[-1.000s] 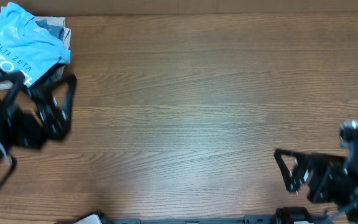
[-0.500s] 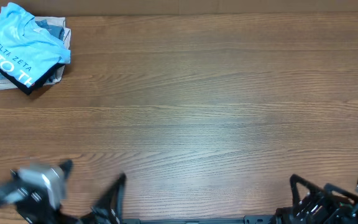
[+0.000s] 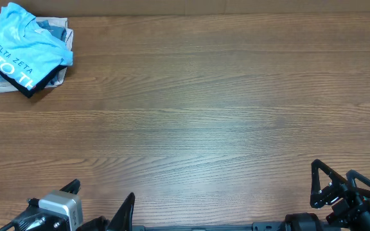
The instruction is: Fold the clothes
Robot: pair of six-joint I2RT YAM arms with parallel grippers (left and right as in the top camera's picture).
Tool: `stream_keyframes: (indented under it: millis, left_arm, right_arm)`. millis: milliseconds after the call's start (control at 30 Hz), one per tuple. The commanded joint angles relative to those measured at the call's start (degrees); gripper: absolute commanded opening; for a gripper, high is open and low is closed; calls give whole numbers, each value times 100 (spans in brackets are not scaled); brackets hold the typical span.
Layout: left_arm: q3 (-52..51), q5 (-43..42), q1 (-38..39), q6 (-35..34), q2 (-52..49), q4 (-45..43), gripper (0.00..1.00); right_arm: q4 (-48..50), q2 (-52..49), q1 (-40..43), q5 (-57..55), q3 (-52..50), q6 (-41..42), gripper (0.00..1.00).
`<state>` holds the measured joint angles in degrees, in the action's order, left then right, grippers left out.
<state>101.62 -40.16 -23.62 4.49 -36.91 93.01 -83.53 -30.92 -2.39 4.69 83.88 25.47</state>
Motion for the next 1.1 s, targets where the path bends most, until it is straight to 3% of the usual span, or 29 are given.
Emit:
stream_keyframes:
  millis: [0, 633, 1067]
  left_arm:
    - [-24, 142, -2, 90, -9, -24, 100]
    - [-24, 142, -2, 87, -9, -22, 100]
    - [-24, 144, -2, 87, -9, -22, 100]
  right_arm:
    - [0, 0, -13, -79, -31, 26, 100]
    - [-693, 0, -13, -79, -31, 26, 100]
    - [-647, 2, -13, -234, -35, -15, 100]
